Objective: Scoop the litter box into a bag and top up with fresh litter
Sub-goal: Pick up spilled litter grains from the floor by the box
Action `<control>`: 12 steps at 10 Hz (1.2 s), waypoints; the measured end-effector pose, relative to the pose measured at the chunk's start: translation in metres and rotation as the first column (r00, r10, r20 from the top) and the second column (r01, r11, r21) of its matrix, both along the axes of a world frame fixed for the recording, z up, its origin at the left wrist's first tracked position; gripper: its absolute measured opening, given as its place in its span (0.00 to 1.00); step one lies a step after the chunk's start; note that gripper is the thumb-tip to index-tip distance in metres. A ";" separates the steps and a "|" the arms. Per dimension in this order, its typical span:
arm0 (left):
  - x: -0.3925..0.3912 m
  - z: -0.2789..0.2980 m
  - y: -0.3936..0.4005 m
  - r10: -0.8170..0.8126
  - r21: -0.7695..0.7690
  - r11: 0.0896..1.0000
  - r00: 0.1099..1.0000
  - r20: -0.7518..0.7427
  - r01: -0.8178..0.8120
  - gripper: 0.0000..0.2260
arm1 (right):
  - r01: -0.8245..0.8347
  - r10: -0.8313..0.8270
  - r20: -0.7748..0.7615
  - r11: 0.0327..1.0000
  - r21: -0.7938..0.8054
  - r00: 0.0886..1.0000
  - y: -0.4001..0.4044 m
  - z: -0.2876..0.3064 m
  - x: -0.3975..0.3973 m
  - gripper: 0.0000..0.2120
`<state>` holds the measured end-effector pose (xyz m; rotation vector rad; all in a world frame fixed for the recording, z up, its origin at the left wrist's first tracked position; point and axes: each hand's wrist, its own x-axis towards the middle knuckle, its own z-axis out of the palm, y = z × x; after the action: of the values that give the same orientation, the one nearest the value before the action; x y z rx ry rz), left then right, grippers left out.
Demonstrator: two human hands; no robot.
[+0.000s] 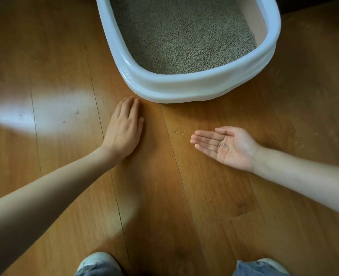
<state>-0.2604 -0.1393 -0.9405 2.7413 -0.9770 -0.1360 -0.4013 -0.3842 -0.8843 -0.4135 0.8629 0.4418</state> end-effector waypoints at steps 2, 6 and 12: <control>-0.026 -0.010 -0.003 -0.025 0.092 0.995 0.993 -0.115 0.036 0.32 | -0.025 0.025 -0.006 1.000 -0.008 1.000 0.002 -0.002 0.000 0.22; -0.056 -0.008 -0.041 -0.351 0.065 0.930 0.925 -0.145 0.363 0.29 | -0.011 0.010 -0.032 1.000 -0.025 0.999 0.002 0.000 -0.004 0.22; -0.036 0.002 -0.047 -0.241 -0.256 0.944 0.965 -0.106 0.208 0.04 | -0.013 0.013 -0.031 1.000 -0.019 0.999 0.002 0.003 -0.003 0.21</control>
<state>-0.2966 -0.1862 -0.9383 2.3609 -1.1809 -0.2231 -0.4041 -0.3822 -0.8818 -0.4310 0.8955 0.4535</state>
